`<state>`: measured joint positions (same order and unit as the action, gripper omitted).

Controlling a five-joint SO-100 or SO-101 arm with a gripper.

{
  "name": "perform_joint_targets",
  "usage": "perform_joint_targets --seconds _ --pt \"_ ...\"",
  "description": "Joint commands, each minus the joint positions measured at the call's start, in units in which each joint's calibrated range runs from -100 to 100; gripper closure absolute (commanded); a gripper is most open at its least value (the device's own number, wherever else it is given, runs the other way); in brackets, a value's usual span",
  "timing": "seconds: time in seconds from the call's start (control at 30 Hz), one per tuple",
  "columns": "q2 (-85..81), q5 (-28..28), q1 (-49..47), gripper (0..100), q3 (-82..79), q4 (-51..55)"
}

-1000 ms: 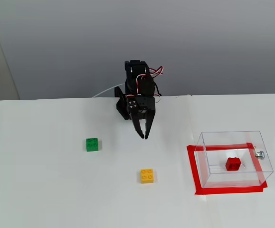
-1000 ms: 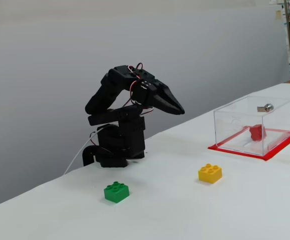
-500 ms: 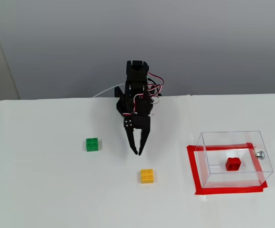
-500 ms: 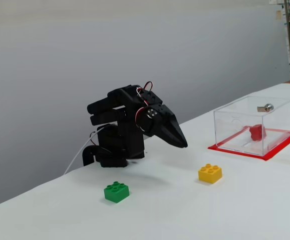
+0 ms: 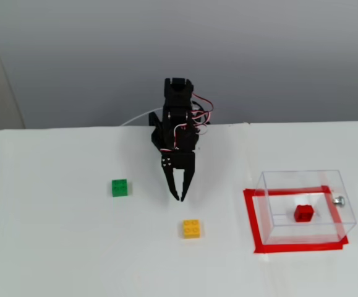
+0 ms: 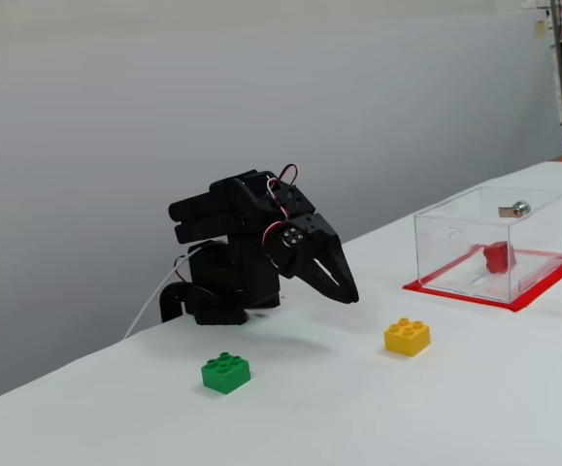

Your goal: Pick the red lego brick and place it into the transparent box

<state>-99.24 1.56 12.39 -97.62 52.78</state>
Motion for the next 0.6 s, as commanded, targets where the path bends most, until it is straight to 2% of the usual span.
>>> perform_joint_targets --seconds 0.0,0.1,0.27,0.57 --pt "-0.59 0.84 -1.34 99 -0.39 1.87" --pt "-0.59 0.63 -1.86 99 -0.39 2.57" --pt "-0.68 0.63 -3.41 99 2.59 12.32" --pt "-0.68 0.42 -3.85 99 4.67 18.41"
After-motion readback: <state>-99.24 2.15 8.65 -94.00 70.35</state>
